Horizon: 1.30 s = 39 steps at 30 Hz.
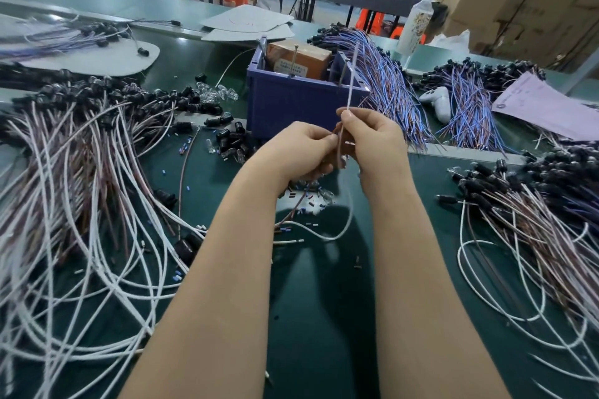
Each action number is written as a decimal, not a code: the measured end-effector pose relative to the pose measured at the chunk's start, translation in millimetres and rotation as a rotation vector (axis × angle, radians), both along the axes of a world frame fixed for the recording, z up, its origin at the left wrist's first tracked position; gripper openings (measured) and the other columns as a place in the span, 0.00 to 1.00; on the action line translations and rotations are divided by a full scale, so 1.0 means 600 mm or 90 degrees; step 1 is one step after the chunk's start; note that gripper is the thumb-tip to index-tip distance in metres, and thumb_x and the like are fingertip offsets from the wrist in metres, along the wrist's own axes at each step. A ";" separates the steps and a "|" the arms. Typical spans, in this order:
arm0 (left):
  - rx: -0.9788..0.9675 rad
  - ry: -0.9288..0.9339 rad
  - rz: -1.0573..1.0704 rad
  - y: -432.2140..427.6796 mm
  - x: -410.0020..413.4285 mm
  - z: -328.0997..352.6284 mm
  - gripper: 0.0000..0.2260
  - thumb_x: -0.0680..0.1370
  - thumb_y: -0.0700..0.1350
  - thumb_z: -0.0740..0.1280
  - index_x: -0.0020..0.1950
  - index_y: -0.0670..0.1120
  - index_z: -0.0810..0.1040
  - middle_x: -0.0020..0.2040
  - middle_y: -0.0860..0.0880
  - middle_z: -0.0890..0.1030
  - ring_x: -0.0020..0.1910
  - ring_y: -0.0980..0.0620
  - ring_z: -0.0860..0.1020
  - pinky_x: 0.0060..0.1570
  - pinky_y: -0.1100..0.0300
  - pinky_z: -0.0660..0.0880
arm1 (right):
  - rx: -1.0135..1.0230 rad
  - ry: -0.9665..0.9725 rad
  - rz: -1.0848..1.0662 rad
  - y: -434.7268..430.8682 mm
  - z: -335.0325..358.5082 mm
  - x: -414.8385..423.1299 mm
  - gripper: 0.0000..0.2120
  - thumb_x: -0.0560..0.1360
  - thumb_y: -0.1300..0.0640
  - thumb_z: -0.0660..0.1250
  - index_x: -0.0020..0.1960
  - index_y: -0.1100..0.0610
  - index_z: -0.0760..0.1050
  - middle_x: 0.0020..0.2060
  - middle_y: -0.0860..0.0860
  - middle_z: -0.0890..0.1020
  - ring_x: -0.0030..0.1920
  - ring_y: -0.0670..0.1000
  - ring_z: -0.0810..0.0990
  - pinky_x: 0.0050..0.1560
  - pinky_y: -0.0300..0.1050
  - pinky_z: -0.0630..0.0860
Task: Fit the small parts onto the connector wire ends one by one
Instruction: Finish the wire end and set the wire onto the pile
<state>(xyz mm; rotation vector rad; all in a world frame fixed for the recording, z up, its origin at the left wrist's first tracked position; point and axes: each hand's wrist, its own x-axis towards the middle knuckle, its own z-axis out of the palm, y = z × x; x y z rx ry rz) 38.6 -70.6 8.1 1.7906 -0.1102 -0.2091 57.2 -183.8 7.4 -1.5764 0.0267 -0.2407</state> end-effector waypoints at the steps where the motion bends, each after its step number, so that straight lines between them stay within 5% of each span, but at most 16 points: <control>1: 0.042 -0.003 0.019 0.001 0.001 0.002 0.12 0.82 0.45 0.58 0.51 0.44 0.81 0.42 0.48 0.81 0.34 0.54 0.74 0.38 0.61 0.73 | 0.008 0.010 -0.016 0.000 -0.001 -0.001 0.07 0.77 0.63 0.64 0.41 0.55 0.77 0.31 0.49 0.78 0.29 0.44 0.76 0.29 0.35 0.74; 4: 0.258 -0.056 0.102 0.011 0.005 0.011 0.12 0.82 0.46 0.58 0.52 0.47 0.81 0.41 0.47 0.79 0.39 0.49 0.76 0.45 0.57 0.73 | 0.004 0.032 -0.045 -0.003 -0.006 -0.002 0.08 0.77 0.63 0.63 0.41 0.55 0.75 0.32 0.49 0.77 0.26 0.40 0.74 0.30 0.32 0.72; 7: 0.353 -0.084 0.227 0.027 0.008 0.016 0.12 0.81 0.47 0.59 0.57 0.47 0.81 0.52 0.42 0.80 0.53 0.42 0.77 0.52 0.55 0.72 | -0.159 0.042 -0.066 -0.009 -0.010 -0.003 0.07 0.76 0.62 0.64 0.39 0.55 0.75 0.31 0.48 0.77 0.21 0.37 0.69 0.24 0.29 0.65; 10: 0.269 -0.154 0.347 0.035 0.011 0.024 0.10 0.81 0.43 0.60 0.54 0.43 0.80 0.52 0.41 0.81 0.52 0.41 0.78 0.54 0.56 0.74 | -0.267 0.093 -0.031 -0.012 -0.004 -0.004 0.07 0.73 0.65 0.62 0.39 0.55 0.73 0.30 0.49 0.78 0.25 0.43 0.69 0.26 0.34 0.66; 14: 0.094 -0.253 0.409 0.017 0.011 0.028 0.09 0.80 0.38 0.61 0.58 0.41 0.77 0.49 0.41 0.82 0.49 0.44 0.81 0.53 0.50 0.78 | -0.175 0.147 0.055 0.000 0.003 -0.009 0.07 0.74 0.67 0.57 0.42 0.57 0.68 0.29 0.55 0.79 0.22 0.46 0.72 0.23 0.36 0.69; 17: 0.031 -0.268 0.443 0.007 0.012 0.017 0.06 0.79 0.38 0.62 0.55 0.43 0.75 0.45 0.48 0.81 0.47 0.50 0.81 0.52 0.59 0.77 | -0.203 0.131 0.076 0.006 0.000 -0.008 0.05 0.79 0.61 0.58 0.44 0.55 0.68 0.26 0.53 0.79 0.19 0.44 0.72 0.22 0.35 0.69; 21: 0.063 -0.264 0.510 0.012 0.020 0.005 0.02 0.80 0.43 0.62 0.48 0.48 0.73 0.38 0.54 0.79 0.39 0.56 0.77 0.39 0.69 0.66 | -0.270 0.095 0.094 0.008 0.005 -0.009 0.07 0.78 0.63 0.58 0.41 0.56 0.69 0.25 0.53 0.79 0.18 0.45 0.71 0.21 0.34 0.68; 25: 0.106 -0.235 0.495 0.009 0.033 -0.002 0.04 0.80 0.45 0.62 0.49 0.46 0.76 0.41 0.50 0.83 0.42 0.52 0.80 0.44 0.61 0.73 | -0.270 0.047 0.039 0.015 0.009 0.000 0.05 0.75 0.64 0.58 0.42 0.56 0.68 0.30 0.55 0.80 0.22 0.47 0.73 0.27 0.43 0.72; 30: 0.097 -0.219 0.507 0.000 0.050 -0.007 0.07 0.80 0.45 0.62 0.48 0.44 0.79 0.44 0.46 0.84 0.47 0.49 0.80 0.49 0.57 0.75 | -0.279 -0.029 -0.032 0.030 0.010 0.008 0.12 0.75 0.62 0.60 0.58 0.54 0.66 0.41 0.58 0.82 0.36 0.53 0.77 0.49 0.56 0.76; 39: 0.056 -0.259 0.477 -0.005 0.055 -0.004 0.06 0.80 0.44 0.63 0.49 0.44 0.79 0.34 0.55 0.78 0.38 0.57 0.78 0.40 0.66 0.69 | -0.355 -0.017 -0.022 0.034 0.016 0.003 0.18 0.75 0.62 0.61 0.64 0.56 0.69 0.45 0.57 0.83 0.46 0.57 0.81 0.55 0.55 0.76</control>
